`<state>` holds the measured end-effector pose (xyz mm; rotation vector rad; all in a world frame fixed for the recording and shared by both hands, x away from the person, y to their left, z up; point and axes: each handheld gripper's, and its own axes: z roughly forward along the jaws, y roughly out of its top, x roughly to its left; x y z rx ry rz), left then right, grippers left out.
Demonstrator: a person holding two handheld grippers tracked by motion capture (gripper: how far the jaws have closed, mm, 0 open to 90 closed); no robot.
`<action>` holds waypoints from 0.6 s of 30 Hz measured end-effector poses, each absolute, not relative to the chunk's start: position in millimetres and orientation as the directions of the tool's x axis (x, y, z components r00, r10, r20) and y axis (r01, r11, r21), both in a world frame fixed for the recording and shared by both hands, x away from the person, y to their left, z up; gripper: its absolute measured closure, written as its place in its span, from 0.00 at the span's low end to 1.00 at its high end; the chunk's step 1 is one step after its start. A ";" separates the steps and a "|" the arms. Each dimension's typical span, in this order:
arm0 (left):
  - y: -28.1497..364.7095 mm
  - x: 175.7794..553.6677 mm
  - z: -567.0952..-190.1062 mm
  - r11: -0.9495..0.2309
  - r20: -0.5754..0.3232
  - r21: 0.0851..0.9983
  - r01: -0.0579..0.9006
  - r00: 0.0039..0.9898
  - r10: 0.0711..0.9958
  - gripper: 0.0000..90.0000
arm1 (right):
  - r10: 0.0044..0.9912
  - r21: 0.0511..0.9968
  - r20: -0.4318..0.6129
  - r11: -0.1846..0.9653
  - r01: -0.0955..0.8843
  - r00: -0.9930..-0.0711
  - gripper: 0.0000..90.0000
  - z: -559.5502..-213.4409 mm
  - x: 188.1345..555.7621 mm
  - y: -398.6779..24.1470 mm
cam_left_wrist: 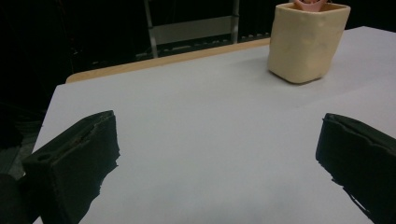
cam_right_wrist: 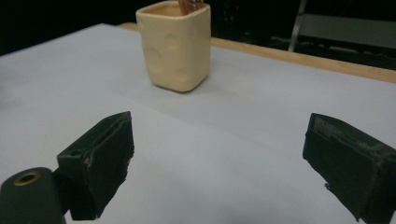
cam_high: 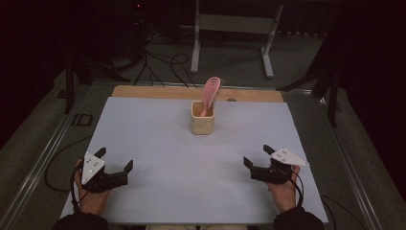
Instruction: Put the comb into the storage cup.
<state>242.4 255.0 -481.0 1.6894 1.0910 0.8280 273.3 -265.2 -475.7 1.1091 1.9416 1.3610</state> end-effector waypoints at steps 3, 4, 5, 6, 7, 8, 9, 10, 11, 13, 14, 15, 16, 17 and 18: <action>255.7 241.8 -481.5 -0.170 0.047 0.939 0.298 0.379 0.924 0.00 | 0.852 0.943 0.020 0.158 0.294 -0.523 0.10 -479.3 265.3 -268.1; 255.9 241.6 -482.2 -0.171 0.047 0.939 0.297 0.380 0.924 0.00 | 0.852 0.948 0.011 0.159 0.277 -0.523 0.10 -480.3 262.6 -269.0; 256.0 241.5 -482.6 -0.168 0.045 0.940 0.296 0.381 0.923 0.00 | 0.856 0.951 0.011 0.151 0.271 -0.518 0.10 -481.4 260.0 -269.6; 256.1 241.6 -483.0 -0.165 0.042 0.941 0.295 0.382 0.923 0.00 | 0.860 0.952 0.013 0.145 0.268 -0.510 0.10 -482.3 257.5 -270.7; 256.1 241.6 -483.0 -0.165 0.042 0.941 0.295 0.382 0.923 0.00 | 0.865 0.955 0.016 0.135 0.263 -0.502 0.10 -483.3 255.5 -271.6; 256.4 241.3 -483.5 -0.166 0.044 0.942 0.291 0.383 0.923 0.00 | 0.866 0.957 0.019 0.130 0.261 -0.500 0.10 -484.1 253.8 -272.5; 256.3 241.0 -483.6 -0.165 0.043 0.943 0.290 0.385 0.922 0.00 | 0.869 0.958 0.016 0.129 0.257 -0.494 0.10 -484.7 252.6 -273.3; 256.1 240.8 -483.8 -0.167 0.044 0.942 0.290 0.385 0.922 0.00 | 0.871 0.958 0.017 0.126 0.257 -0.490 0.10 -485.3 251.1 -274.1; 255.9 240.7 -484.0 -0.166 0.045 0.943 0.289 0.384 0.922 0.00 | 0.874 0.958 0.013 0.128 0.257 -0.485 0.10 -486.3 250.1 -274.6; 255.8 240.7 -484.3 -0.165 0.045 0.943 0.288 0.383 0.923 0.00 | 0.878 0.956 -0.008 0.147 0.254 -0.478 0.10 -488.4 248.9 -275.1; 255.8 240.7 -484.3 -0.165 0.045 0.943 0.288 0.383 0.923 0.00 | 0.878 0.956 -0.008 0.147 0.254 -0.478 0.10 -488.4 248.9 -275.1; 255.8 240.7 -484.3 -0.165 0.045 0.943 0.288 0.383 0.923 0.00 | 0.877 0.955 -0.003 0.145 0.258 -0.480 0.10 -489.5 249.1 -275.2; 256.2 241.1 -485.4 -0.161 0.041 0.943 0.291 0.379 0.925 0.00 | 0.876 0.954 0.002 0.143 0.265 -0.482 0.10 -491.3 249.9 -275.0; 256.3 241.5 -486.0 -0.162 0.041 0.942 0.294 0.379 0.925 0.00 | 0.875 0.953 0.000 0.146 0.264 -0.483 0.10 -491.8 249.8 -274.7; 256.3 241.9 -486.5 -0.162 0.040 0.941 0.297 0.378 0.925 0.00 | 0.875 0.953 -0.006 0.152 0.263 -0.484 0.10 -492.3 249.7 -274.5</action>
